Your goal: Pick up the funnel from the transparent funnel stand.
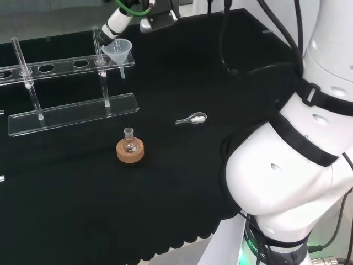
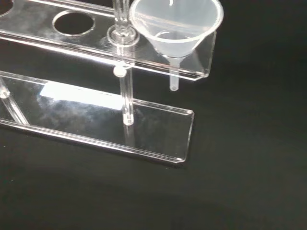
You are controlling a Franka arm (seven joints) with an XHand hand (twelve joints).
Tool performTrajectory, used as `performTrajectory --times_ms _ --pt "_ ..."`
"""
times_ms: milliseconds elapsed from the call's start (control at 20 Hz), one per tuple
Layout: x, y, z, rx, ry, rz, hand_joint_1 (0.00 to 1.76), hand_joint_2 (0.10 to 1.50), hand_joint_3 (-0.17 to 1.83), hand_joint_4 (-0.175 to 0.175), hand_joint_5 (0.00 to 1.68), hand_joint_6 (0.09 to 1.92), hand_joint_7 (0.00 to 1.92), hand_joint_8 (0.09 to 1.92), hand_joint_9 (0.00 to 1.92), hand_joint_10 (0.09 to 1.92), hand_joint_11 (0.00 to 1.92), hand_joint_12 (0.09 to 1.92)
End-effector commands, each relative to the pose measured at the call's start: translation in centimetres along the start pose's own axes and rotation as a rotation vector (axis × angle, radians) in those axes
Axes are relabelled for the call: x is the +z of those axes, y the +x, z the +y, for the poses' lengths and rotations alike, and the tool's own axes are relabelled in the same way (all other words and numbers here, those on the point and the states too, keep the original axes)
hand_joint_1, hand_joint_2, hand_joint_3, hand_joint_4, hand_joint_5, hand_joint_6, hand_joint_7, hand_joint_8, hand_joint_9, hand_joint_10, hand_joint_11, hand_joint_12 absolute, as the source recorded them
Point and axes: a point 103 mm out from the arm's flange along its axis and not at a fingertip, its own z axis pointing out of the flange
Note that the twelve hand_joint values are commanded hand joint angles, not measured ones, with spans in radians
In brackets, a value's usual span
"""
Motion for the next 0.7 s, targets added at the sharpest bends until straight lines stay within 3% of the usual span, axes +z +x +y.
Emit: performTrajectory --times_ms 50,300,700 --pt "2.1 0.2 3.1 0.042 0.043 -0.032 0.59 0.65 0.01 0.06 0.0 0.09 0.0 0.09 0.0 0.09 0.0 0.12" --pt "3.0 -0.6 3.8 0.07 -0.013 -0.024 0.57 0.65 0.01 0.061 0.0 0.09 0.0 0.09 0.0 0.09 0.0 0.09" --pt "4.8 -1.9 6.4 0.099 0.061 -0.052 0.57 0.64 0.01 0.062 0.0 0.09 0.0 0.09 0.0 0.09 0.0 0.09"
